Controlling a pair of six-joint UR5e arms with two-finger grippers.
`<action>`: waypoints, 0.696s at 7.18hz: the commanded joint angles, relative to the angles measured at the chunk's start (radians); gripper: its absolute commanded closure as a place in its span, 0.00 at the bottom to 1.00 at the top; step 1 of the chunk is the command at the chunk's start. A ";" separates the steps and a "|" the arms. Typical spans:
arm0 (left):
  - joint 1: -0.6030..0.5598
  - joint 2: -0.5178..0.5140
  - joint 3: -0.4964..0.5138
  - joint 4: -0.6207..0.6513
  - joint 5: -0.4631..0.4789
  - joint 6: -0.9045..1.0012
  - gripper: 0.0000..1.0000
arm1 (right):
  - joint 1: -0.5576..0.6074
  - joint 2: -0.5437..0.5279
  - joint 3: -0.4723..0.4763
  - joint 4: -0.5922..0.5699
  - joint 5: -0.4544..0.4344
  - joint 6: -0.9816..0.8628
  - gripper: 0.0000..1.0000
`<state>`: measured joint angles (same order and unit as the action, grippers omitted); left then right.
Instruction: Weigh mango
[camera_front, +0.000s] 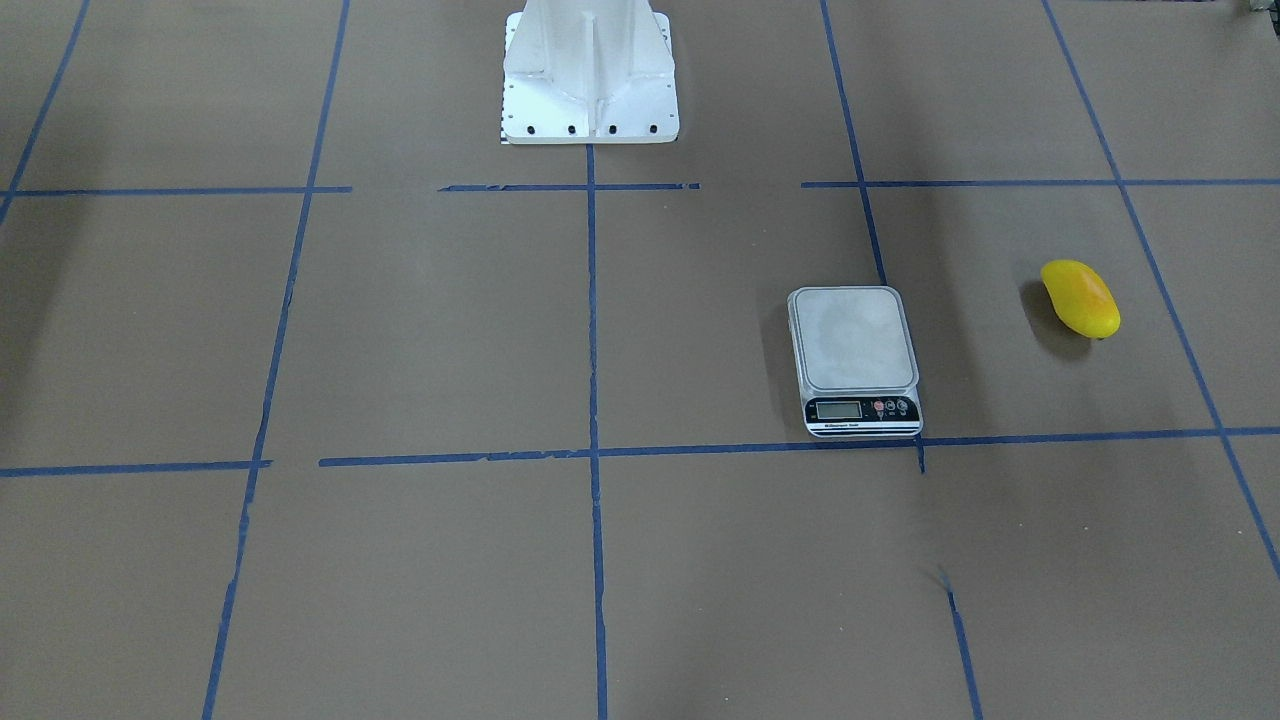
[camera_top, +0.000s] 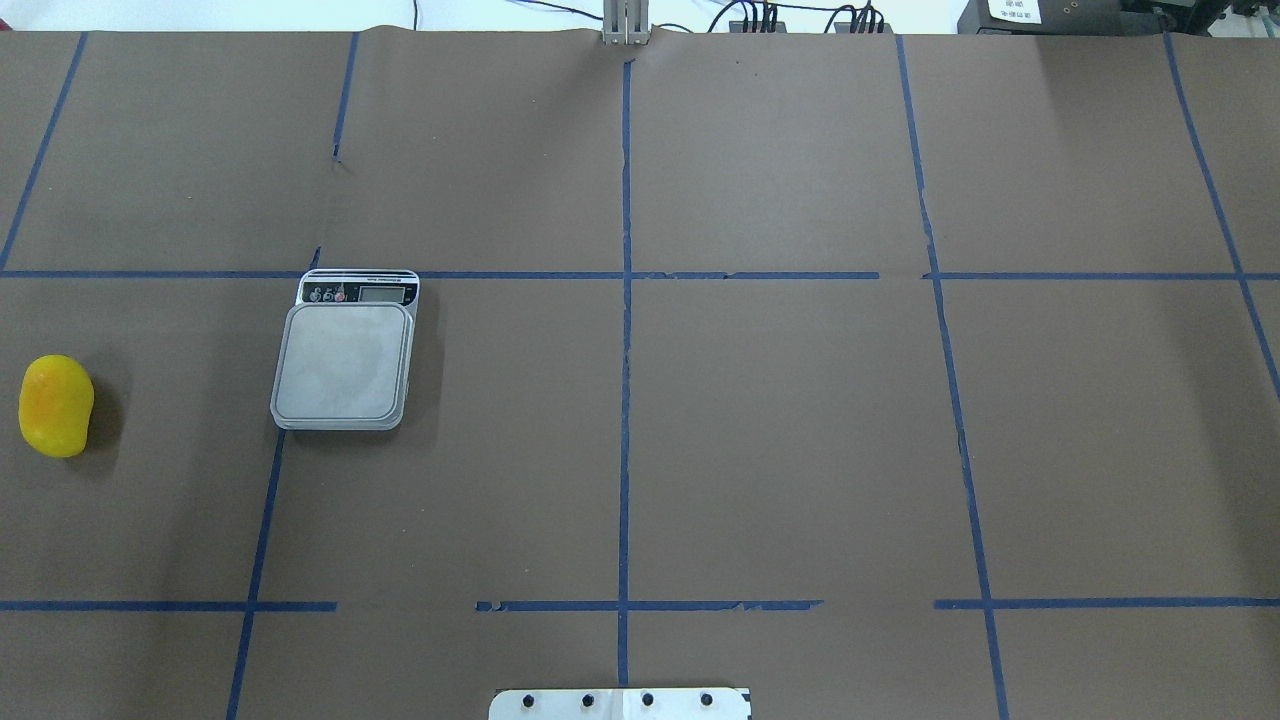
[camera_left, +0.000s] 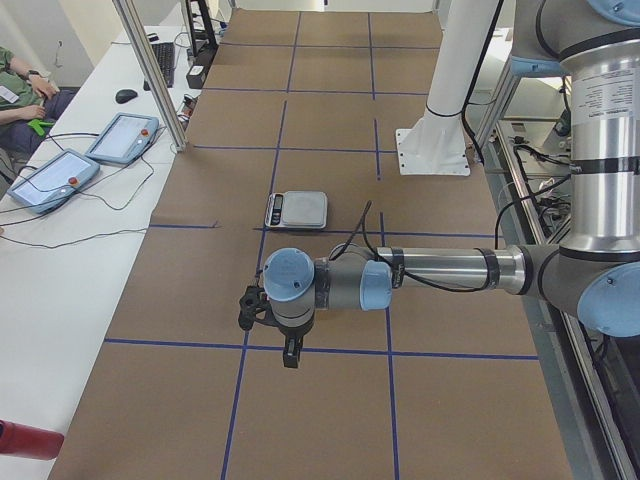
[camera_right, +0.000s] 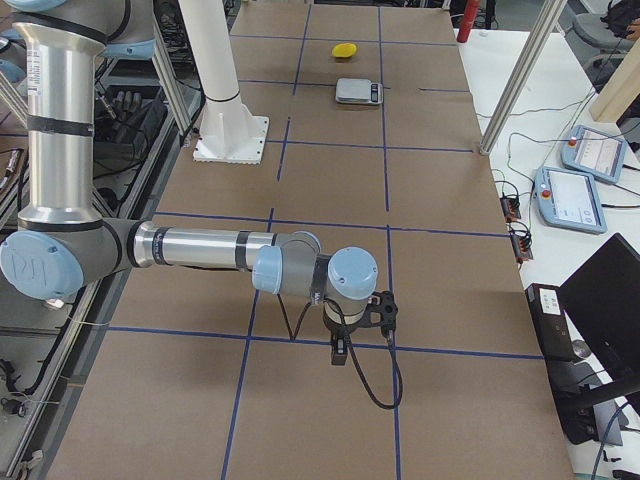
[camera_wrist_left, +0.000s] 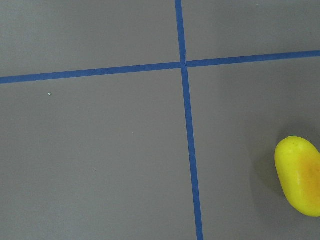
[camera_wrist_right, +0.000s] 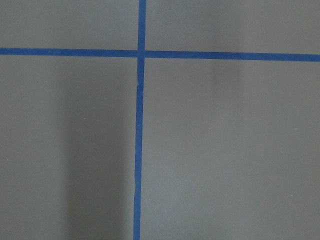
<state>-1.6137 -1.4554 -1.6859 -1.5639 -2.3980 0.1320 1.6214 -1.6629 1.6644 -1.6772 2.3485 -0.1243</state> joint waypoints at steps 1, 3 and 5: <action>0.000 -0.002 -0.008 -0.001 0.000 0.000 0.00 | 0.000 0.000 0.000 -0.001 0.000 0.000 0.00; 0.003 -0.031 -0.017 -0.001 0.019 -0.009 0.00 | 0.000 0.000 0.000 -0.001 0.000 0.000 0.00; 0.011 -0.045 -0.065 -0.005 0.019 -0.155 0.00 | 0.000 0.000 0.000 0.001 0.000 0.000 0.00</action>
<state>-1.6091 -1.4932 -1.7180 -1.5658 -2.3805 0.0808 1.6214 -1.6628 1.6644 -1.6771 2.3485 -0.1242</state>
